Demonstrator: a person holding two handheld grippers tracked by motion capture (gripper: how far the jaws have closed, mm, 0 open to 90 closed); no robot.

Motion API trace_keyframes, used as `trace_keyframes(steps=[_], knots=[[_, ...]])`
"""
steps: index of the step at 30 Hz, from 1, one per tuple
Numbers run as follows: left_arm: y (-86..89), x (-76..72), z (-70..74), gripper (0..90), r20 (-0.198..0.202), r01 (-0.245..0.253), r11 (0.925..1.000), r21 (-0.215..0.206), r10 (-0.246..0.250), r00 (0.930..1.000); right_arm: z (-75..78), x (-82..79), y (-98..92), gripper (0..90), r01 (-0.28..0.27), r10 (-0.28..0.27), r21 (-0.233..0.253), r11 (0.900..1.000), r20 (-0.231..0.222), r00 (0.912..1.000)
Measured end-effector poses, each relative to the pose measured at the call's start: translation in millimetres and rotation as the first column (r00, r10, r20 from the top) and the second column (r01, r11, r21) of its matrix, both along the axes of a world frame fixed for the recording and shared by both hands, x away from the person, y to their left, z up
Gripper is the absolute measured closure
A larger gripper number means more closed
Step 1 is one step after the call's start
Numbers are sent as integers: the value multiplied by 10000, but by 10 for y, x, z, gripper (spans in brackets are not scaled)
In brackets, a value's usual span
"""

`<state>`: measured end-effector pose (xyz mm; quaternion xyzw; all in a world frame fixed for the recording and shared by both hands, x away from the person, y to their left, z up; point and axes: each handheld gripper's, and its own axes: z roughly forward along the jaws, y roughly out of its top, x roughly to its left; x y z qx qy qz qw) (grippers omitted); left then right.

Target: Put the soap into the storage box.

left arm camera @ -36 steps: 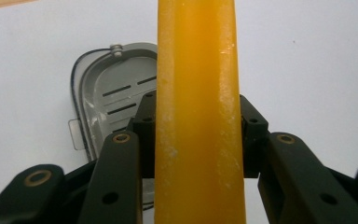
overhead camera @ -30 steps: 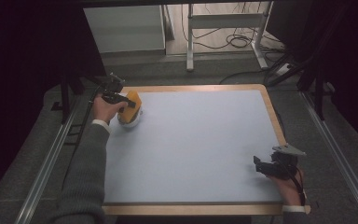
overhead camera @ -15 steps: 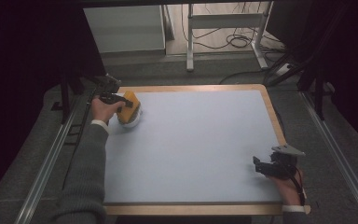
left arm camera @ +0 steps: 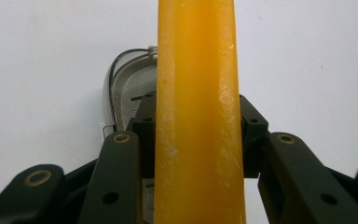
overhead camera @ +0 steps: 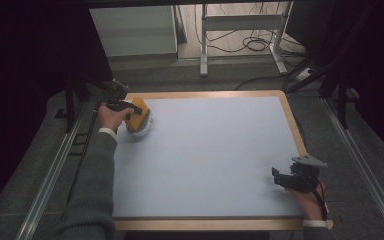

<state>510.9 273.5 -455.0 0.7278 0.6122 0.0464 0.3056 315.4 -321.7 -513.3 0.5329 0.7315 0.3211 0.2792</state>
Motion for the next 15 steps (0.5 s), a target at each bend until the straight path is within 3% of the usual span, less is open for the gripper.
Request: trace_keyframes(steps=[15], knots=[[-9,30,-131,610,-165,-125,9999,43,126,9998,-10,2,-4,63,16,-16,-49,10000,-23,10000]])
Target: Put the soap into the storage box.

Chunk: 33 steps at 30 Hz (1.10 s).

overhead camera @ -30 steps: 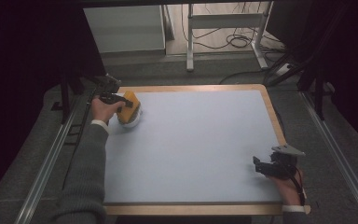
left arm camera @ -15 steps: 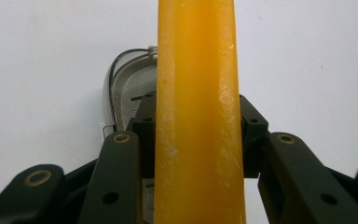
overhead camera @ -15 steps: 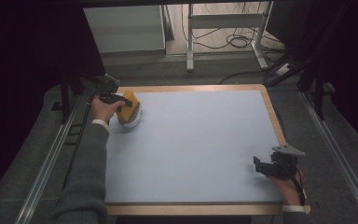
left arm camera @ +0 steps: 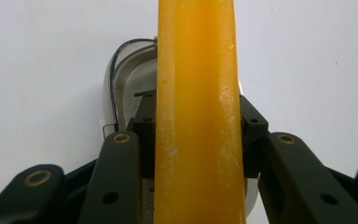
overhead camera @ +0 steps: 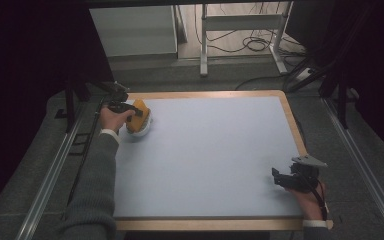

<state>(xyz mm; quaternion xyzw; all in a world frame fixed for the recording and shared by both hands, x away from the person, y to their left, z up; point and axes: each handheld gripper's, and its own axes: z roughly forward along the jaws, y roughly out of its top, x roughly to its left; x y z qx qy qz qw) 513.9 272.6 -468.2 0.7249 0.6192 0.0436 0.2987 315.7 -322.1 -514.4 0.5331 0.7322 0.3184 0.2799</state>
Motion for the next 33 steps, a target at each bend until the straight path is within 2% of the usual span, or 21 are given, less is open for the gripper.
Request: trace_keyframes(steps=[2,3,5,6,7,8,10,13,21,29,30,33], knots=[[0,-3,-13,605,-9,55,10000,-20,-55,10000,0,0,3,63,2,-2,5,10000,-15,10000],[7,-12,-1,594,123,180,9998,-24,-179,9998,-1,0,4,63,-5,5,0,10000,-16,10000],[22,-42,71,566,625,97,9996,-264,-80,9980,-1,1,7,63,-32,32,8,10000,-46,10000],[30,-58,137,501,853,74,9994,-348,-44,9963,-3,2,10,63,-53,53,-7,10000,-55,10000],[27,-64,175,501,907,91,9996,-262,-66,9959,-3,2,10,63,-53,53,-7,10000,-55,10000],[18,-85,263,422,1103,20,10000,73,-28,9939,-2,0,17,63,-72,72,0,10000,-57,10000],[29,-101,311,409,1232,-50,9999,120,35,9924,-1,-1,19,63,-91,91,8,10000,-45,9999],[50,-131,376,366,1343,-166,9996,213,136,9908,7,-6,22,63,-102,102,17,9999,-21,9999],[105,-195,448,341,1575,-151,9993,337,96,9875,2,-3,25,63,-122,122,0,9999,-25,9999],[92,-293,463,329,1624,271,9993,254,-308,9862,5,-4,27,63,-123,123,-1,9999,-15,9999],[83,-329,459,328,1687,354,9993,92,-364,9850,10,-8,29,63,-118,118,28,9999,-8,9999],[73,-383,444,328,1784,578,9983,-33,-562,9823,11,-7,28,63,-121,121,28,9999,-4,9999]])
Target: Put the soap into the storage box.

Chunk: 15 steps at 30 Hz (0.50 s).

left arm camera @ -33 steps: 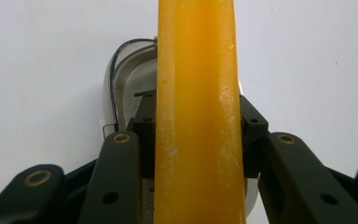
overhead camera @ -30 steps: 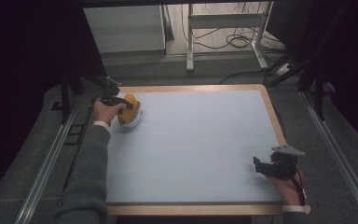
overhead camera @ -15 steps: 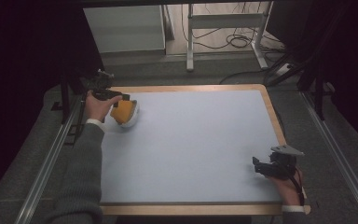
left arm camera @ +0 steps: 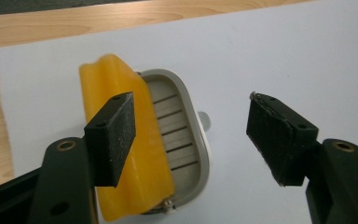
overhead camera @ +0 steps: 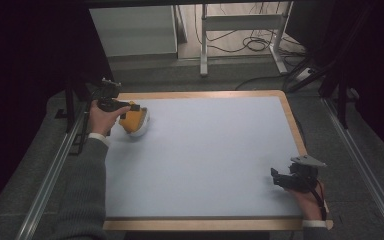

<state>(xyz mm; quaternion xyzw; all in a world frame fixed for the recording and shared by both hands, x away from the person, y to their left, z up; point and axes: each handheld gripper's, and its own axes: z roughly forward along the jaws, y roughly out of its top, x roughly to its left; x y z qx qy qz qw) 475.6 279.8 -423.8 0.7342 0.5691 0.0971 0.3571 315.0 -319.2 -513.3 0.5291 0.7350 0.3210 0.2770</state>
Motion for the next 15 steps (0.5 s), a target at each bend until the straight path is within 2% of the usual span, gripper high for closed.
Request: trace_keyframes(steps=[6,10,13,15], knots=[[-42,-158,-59,320,192,762,9970,-132,-760,9969,2,4,1,63,23,-23,9,10000,-1,10000],[-101,-275,-109,286,168,1312,9914,-34,-1311,9912,3,3,5,63,0,0,-26,10000,11,10000],[-158,-388,-136,272,333,1604,9870,51,-1605,9865,8,2,4,63,3,-3,-32,10000,39,10000],[-190,-466,-159,261,481,1799,9837,-68,-1794,9826,11,1,0,63,25,-25,0,10000,36,10000]])
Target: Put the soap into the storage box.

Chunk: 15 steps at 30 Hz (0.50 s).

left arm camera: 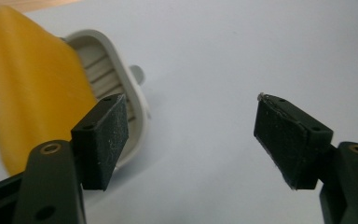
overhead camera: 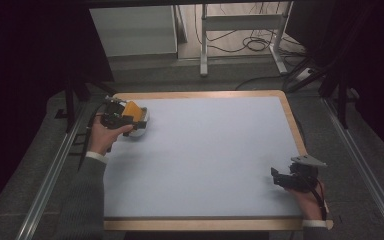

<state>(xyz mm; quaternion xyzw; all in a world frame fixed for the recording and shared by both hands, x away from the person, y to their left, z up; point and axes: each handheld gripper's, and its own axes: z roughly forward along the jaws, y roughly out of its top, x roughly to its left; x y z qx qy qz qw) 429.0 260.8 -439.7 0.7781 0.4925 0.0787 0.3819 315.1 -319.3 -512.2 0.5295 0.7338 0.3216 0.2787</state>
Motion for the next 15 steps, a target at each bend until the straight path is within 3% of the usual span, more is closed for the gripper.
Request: trace_keyframes(steps=[12,15], knots=[[-192,-569,-274,262,570,997,9943,-376,-974,9936,10,-4,0,63,-14,14,-6,10000,11,10000],[-206,-707,-357,263,637,950,9941,-532,-915,9938,11,-6,1,63,-7,7,0,10000,22,10000]])
